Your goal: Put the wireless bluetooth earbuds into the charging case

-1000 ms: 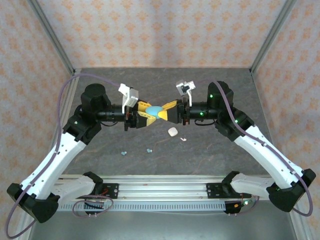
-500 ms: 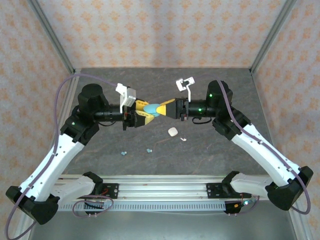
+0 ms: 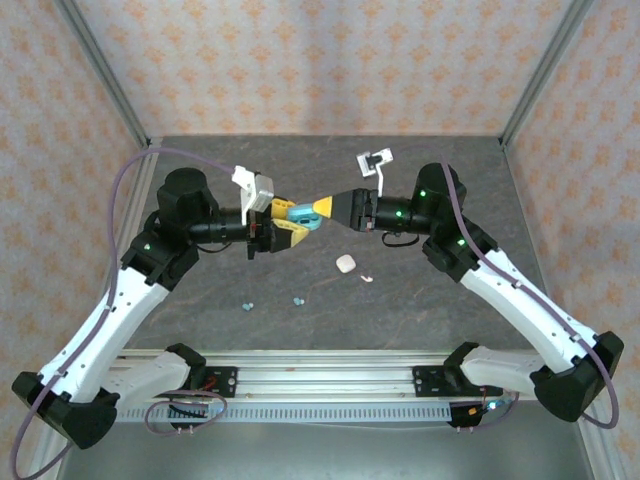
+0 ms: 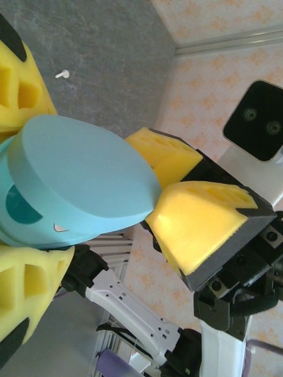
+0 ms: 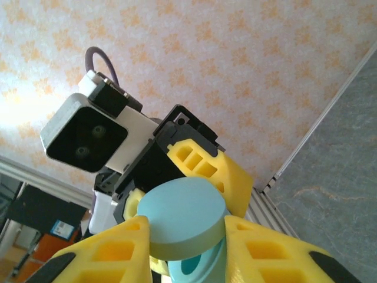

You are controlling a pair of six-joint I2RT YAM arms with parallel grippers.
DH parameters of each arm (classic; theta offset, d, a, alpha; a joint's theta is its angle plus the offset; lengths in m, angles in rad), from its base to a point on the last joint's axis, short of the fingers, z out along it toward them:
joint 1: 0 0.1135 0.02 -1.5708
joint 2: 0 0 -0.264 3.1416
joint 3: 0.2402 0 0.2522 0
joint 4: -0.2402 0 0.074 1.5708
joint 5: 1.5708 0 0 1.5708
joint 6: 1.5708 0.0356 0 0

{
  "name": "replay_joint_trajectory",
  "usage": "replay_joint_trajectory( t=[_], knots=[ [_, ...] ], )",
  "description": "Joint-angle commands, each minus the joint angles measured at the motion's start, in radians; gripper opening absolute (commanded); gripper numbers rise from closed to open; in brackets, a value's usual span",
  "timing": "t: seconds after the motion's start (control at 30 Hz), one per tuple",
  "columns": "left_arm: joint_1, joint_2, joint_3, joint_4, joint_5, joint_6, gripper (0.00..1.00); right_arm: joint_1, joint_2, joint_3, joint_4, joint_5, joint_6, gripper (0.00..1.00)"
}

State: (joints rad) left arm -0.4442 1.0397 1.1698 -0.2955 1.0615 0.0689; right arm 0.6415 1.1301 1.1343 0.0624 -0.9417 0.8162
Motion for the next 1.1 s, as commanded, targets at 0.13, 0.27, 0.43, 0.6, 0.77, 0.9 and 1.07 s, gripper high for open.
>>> replay_joint_trajectory(
  t=[0.13, 0.27, 0.43, 0.6, 0.77, 0.9, 1.07],
  knots=[
    [-0.038, 0.009, 0.016, -0.019, 0.120, 0.052, 0.00, -0.057, -0.023, -0.112, 0.109, 0.167, 0.145, 0.46],
    [-0.037, 0.021, 0.019, -0.021, 0.121, 0.052, 0.00, -0.061, -0.051, -0.098, 0.059, 0.155, 0.074, 0.55],
    [-0.038, 0.035, 0.021, -0.022, 0.125, 0.051, 0.00, -0.061, -0.096, -0.065, -0.028, 0.121, -0.066, 0.64],
    [-0.039, 0.039, 0.024, -0.028, 0.127, 0.052, 0.00, -0.058, -0.151, -0.025, -0.120, 0.029, -0.264, 0.70],
    [-0.039, 0.040, 0.027, -0.032, 0.127, 0.052, 0.00, 0.006, -0.215, 0.041, -0.387, 0.090, -0.600, 0.78],
    [-0.038, 0.043, 0.031, -0.031, 0.133, 0.046, 0.00, 0.068, -0.206, 0.100, -0.528, 0.162, -0.775, 0.80],
    [-0.038, 0.043, 0.032, -0.030, 0.136, 0.040, 0.00, 0.141, -0.128, 0.179, -0.661, 0.235, -0.913, 0.80]
  ],
)
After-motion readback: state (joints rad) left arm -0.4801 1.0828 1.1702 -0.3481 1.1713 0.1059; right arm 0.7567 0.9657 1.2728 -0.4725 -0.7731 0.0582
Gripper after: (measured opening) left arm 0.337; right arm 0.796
